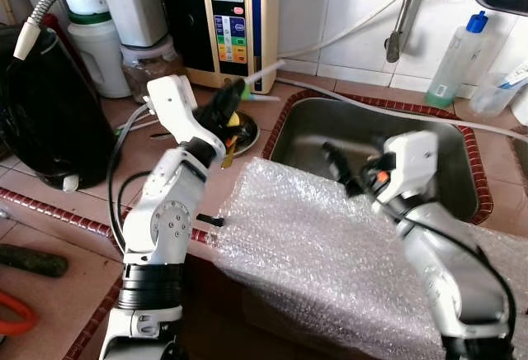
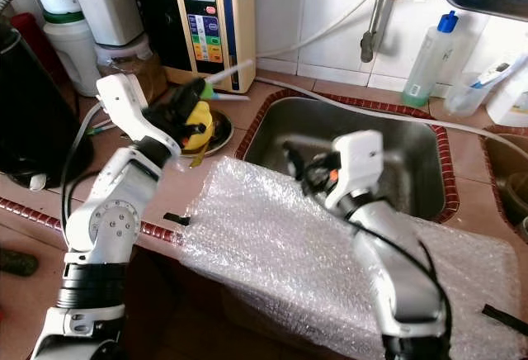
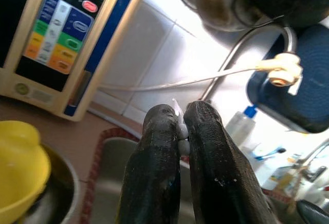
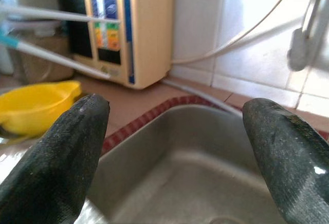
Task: Kitchen organization
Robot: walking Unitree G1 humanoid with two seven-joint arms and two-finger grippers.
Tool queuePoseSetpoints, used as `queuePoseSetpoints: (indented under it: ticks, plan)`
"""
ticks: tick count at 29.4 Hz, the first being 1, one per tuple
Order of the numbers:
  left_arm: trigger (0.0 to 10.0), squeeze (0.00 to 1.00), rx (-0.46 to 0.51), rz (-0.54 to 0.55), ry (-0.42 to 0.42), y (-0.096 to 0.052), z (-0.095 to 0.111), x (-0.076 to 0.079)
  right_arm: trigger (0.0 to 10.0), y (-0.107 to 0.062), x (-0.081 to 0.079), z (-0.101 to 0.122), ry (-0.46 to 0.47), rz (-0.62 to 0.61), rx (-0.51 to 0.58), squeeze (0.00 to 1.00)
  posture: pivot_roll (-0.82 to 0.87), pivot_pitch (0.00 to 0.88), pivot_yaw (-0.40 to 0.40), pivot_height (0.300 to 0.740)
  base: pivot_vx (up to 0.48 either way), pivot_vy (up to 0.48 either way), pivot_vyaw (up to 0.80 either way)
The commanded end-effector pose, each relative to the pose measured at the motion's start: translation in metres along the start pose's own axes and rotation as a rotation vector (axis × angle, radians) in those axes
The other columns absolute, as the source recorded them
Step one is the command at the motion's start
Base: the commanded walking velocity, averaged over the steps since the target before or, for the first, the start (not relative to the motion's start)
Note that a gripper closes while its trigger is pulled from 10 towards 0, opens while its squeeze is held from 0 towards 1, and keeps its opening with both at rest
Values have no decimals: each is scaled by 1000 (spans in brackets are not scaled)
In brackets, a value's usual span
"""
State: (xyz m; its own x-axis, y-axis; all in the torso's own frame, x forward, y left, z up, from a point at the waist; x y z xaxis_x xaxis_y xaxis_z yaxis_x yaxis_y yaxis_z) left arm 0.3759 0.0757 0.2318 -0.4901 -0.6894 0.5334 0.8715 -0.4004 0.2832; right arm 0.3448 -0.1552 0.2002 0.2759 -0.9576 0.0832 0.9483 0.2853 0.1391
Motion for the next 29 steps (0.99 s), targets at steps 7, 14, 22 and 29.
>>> queuePoseSetpoints:
  ticks: [7,14,22,29]
  plan:
    - [0,0,-52,-61,-97,-2,-15,20,10000,10,-4,9,-12,24,32,0,-14,0,52,740,0,0,0]
    - [0,0,-108,-99,-101,-5,-21,26,10000,12,0,9,-59,53,32,0,-11,0,46,740,0,0,0]
    - [0,0,-143,-118,-106,-5,-30,35,10000,15,9,14,-350,107,33,0,-20,0,43,740,0,0,0]
    - [0,0,-162,-168,-133,1,-38,55,10000,26,-6,-5,-472,157,-4,0,-17,0,40,740,0,0,0]
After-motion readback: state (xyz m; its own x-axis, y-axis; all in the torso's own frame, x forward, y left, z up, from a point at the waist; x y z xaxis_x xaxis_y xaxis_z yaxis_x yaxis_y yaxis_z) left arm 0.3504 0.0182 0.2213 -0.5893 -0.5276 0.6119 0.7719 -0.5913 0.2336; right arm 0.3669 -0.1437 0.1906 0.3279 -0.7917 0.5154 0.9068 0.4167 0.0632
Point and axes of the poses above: a point about 5 cm out from each wrist's last joint towards the gripper, its own y axis pointing out of the wrist towards the gripper, its own z axis along the axis of the wrist's last joint, x = y × z, the point moved 5 cm from there along y, pointing out of the wrist towards the gripper, and after that the axes turned 3 degrees about -y, right-handed, at the moved point
